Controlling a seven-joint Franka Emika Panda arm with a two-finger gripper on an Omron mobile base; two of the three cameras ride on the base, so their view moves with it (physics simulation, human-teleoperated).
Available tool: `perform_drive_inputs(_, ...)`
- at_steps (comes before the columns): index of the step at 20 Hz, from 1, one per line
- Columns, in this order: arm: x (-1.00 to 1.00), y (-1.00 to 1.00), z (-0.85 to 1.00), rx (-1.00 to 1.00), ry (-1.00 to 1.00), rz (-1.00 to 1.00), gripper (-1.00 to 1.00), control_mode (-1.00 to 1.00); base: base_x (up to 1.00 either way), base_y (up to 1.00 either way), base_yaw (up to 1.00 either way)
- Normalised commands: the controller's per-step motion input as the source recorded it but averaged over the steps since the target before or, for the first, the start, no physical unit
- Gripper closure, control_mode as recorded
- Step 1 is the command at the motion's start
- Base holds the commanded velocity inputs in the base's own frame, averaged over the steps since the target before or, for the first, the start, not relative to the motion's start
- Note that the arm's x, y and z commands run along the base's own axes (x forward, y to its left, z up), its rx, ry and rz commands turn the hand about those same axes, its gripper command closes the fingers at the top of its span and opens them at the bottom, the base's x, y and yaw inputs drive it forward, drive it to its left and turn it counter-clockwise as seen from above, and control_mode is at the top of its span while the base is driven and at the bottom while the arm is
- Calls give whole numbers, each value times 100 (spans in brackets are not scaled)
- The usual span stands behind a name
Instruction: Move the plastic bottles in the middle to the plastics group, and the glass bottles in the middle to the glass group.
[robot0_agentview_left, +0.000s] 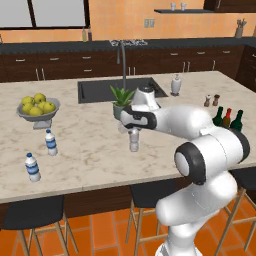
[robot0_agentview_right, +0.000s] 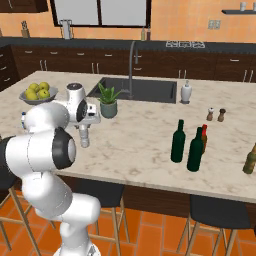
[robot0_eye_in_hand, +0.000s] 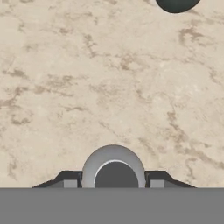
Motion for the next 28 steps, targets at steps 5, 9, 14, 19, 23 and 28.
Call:
perform_drive_inputs(5,-40,81,13,2,0,12,100,-100,0,0,0)
perform_drive_inputs(9,-33,87,11,3,0,8,100,-100,0,0,0)
perform_drive_inputs(14,-16,97,1,2,0,3,100,-100,0,0,0)
perform_drive_inputs(19,-2,97,0,0,0,0,100,-100,0,0,0)
perform_drive_inputs(23,7,90,0,0,-2,0,100,-100,0,0,0)
perform_drive_inputs(28,0,70,-3,0,-2,0,100,-100,0,0,0)
